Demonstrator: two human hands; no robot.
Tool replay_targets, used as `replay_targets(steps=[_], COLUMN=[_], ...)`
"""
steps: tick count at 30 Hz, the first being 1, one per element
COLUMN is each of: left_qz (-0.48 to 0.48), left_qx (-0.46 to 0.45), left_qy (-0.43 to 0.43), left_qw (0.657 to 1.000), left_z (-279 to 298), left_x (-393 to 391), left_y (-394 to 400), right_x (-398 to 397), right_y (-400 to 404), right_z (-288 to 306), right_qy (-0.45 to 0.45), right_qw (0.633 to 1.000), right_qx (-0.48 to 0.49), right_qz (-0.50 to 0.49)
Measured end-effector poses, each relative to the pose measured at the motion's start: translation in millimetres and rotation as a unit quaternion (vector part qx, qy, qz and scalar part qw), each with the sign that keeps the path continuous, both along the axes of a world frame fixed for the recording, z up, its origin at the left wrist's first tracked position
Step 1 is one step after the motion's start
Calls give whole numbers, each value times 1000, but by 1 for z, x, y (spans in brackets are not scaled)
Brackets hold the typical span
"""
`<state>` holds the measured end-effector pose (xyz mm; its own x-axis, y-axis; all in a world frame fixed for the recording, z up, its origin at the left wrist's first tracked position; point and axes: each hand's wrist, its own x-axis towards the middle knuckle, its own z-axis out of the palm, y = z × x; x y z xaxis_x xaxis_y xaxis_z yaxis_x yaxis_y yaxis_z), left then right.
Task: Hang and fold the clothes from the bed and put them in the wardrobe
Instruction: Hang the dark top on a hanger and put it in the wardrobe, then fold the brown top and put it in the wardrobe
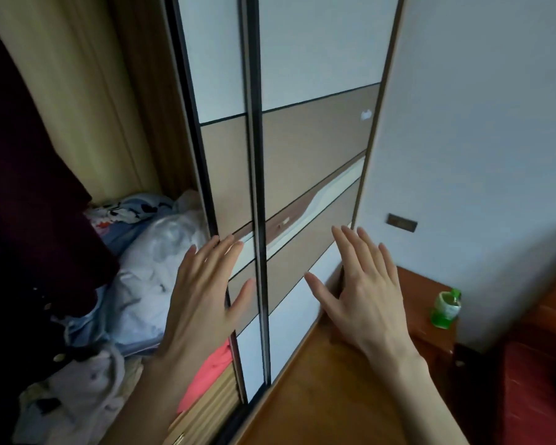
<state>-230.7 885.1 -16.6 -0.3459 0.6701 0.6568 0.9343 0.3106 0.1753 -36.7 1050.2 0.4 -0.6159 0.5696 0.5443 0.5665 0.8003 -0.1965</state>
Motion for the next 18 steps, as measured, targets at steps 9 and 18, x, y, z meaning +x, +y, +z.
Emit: replay_targets(steps=[9, 18], left_qz=[-160, -342], left_qx=[-12, -42], left_qy=[-25, -72], left_qw=[987, 936], left_z=[-18, -45], left_x=[17, 172], left_y=[91, 179], right_x=[67, 233], right_y=[17, 5], right_z=[-19, -50], right_qy=[30, 50], right_qw=[984, 928], right_qx=[-36, -41], right_qz=[-171, -367])
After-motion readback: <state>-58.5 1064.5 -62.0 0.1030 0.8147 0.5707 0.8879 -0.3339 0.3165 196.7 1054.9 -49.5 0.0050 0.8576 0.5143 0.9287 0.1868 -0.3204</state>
